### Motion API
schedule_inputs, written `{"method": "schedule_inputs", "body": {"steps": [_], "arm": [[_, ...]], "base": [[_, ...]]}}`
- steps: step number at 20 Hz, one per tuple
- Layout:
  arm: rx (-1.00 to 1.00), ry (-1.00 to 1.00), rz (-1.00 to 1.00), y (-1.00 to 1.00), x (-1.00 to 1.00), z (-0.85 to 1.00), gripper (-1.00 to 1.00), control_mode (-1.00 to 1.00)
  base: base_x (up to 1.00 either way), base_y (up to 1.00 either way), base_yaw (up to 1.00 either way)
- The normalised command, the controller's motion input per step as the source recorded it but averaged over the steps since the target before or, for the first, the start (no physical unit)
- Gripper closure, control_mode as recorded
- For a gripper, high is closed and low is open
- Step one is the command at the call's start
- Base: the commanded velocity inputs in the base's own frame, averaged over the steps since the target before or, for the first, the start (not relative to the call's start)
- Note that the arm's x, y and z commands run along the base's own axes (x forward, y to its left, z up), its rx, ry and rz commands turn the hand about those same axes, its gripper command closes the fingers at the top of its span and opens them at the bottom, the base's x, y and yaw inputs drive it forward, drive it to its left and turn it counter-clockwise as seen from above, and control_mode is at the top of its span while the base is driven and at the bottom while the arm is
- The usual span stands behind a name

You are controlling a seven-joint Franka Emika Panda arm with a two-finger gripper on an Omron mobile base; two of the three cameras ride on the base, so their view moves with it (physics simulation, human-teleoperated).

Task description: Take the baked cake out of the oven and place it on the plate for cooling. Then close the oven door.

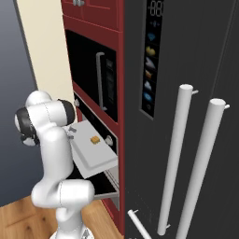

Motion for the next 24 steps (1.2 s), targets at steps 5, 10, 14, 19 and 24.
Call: {"method": "schedule_inputs", "body": {"steps": [5, 10, 14, 19, 24], "arm": [[0.08, 0.0, 0.11, -0.3, 0.0, -0.15, -1.0, -1.0], [0.07, 0.0, 0.07, -0.01, 0.03, -0.13, -1.0, -1.0], [0.05, 0.0, 0.06, 0.0, 0.02, -0.12, -1.0, -1.0], [0.03, 0.0, 0.05, 0.0, 0.07, -0.12, -1.0, -1.0], [0.02, 0.0, 0.05, 0.0, 0.2, -0.08, -1.0, -1.0]], "base": [[0.0, 0.0, 0.0], [0.0, 0.0, 0.0], [0.0, 0.0, 0.0], [0.0, 0.0, 0.0], [0.0, 0.0, 0.0]]}}
